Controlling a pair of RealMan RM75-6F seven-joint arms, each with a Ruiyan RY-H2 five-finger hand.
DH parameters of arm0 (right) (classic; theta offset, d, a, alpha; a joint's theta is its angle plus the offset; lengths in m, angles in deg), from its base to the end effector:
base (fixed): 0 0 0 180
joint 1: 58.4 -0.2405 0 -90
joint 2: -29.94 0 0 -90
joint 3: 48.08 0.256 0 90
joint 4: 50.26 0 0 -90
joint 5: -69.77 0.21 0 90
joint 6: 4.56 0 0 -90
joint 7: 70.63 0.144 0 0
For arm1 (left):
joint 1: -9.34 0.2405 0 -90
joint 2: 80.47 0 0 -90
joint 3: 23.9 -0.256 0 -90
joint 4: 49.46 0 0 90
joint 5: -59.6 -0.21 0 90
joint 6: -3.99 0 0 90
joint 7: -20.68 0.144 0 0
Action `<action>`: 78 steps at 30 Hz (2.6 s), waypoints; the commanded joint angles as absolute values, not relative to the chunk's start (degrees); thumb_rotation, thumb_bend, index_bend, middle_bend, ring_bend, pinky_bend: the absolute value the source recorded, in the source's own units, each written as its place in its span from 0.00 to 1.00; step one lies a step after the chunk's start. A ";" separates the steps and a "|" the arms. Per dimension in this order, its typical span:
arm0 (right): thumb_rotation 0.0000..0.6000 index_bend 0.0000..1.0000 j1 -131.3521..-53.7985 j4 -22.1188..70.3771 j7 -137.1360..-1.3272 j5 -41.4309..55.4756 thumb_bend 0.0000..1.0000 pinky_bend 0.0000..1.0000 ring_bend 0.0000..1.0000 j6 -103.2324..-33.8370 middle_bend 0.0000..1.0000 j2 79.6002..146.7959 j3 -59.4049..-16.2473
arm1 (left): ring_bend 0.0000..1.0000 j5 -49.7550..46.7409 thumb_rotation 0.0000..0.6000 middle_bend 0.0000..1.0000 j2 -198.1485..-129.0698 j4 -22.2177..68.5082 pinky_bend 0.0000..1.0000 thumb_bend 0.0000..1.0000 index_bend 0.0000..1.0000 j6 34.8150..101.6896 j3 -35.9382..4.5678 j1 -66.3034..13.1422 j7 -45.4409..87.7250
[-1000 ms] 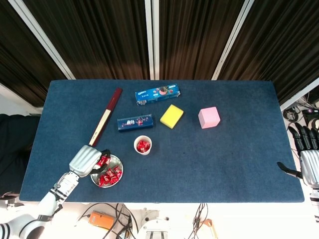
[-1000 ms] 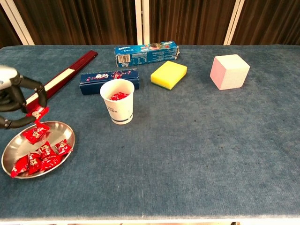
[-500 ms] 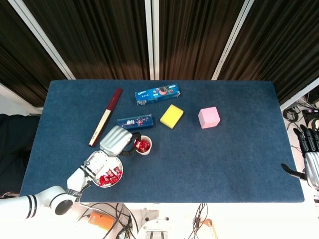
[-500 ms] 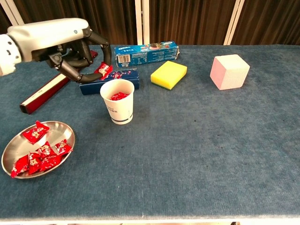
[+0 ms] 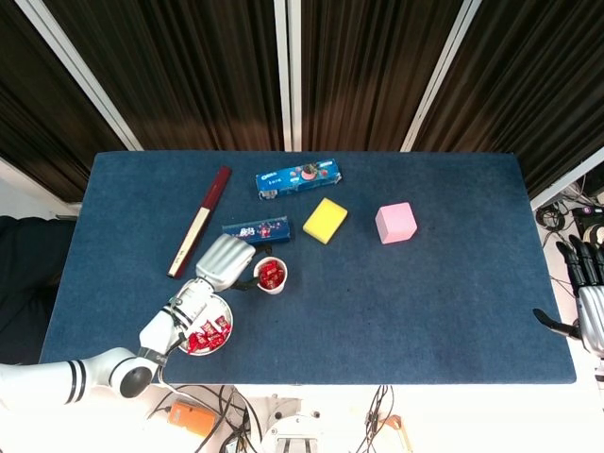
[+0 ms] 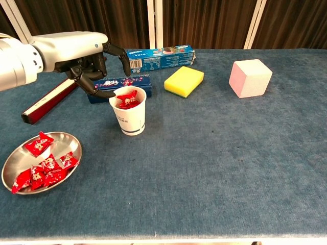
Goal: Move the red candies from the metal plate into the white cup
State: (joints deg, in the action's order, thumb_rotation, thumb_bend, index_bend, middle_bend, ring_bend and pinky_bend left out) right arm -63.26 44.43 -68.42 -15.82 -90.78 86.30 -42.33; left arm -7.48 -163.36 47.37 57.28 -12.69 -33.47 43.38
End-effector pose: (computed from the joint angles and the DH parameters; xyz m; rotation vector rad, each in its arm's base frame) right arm -0.3054 -0.1911 0.2085 1.3588 -0.8057 0.9167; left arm -0.1076 0.3212 0.0025 -2.0023 -0.8942 -1.0078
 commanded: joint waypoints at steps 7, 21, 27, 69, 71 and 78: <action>1.00 0.00 -63.47 44.97 -68.84 -16.58 0.24 0.08 0.00 -91.01 0.04 86.24 -42.32 | 0.85 -18.14 1.00 0.95 -156.16 53.16 0.82 0.20 0.33 67.28 -17.90 -26.54 38.19; 1.00 0.00 -64.01 45.84 -70.02 -17.59 0.24 0.08 0.00 -90.71 0.04 86.39 -42.52 | 0.85 -27.85 1.00 0.95 -153.37 47.80 0.82 0.23 0.40 71.05 -29.44 -17.95 33.30; 1.00 0.00 -63.82 46.47 -70.76 -17.85 0.24 0.08 0.00 -91.12 0.04 86.28 -42.67 | 0.85 -29.32 1.00 0.95 -155.23 45.11 0.82 0.23 0.41 68.97 -30.71 -17.80 33.74; 1.00 0.00 -63.33 48.65 -73.30 -17.14 0.24 0.08 0.00 -91.42 0.04 85.99 -42.69 | 0.85 -29.16 1.00 0.95 -158.99 40.16 0.81 0.40 0.55 60.53 -31.38 -19.19 33.83; 1.00 0.00 -63.34 48.61 -73.24 -17.11 0.24 0.08 0.00 -91.41 0.04 86.02 -42.67 | 0.85 -29.30 1.00 0.95 -158.85 40.18 0.81 0.41 0.55 60.92 -31.08 -19.20 32.70; 1.00 0.00 -63.30 48.35 -72.78 -17.07 0.24 0.08 0.00 -91.55 0.04 85.95 -42.57 | 0.85 -29.82 1.00 0.95 -156.63 42.38 0.81 0.42 0.55 65.02 -28.40 -19.00 28.73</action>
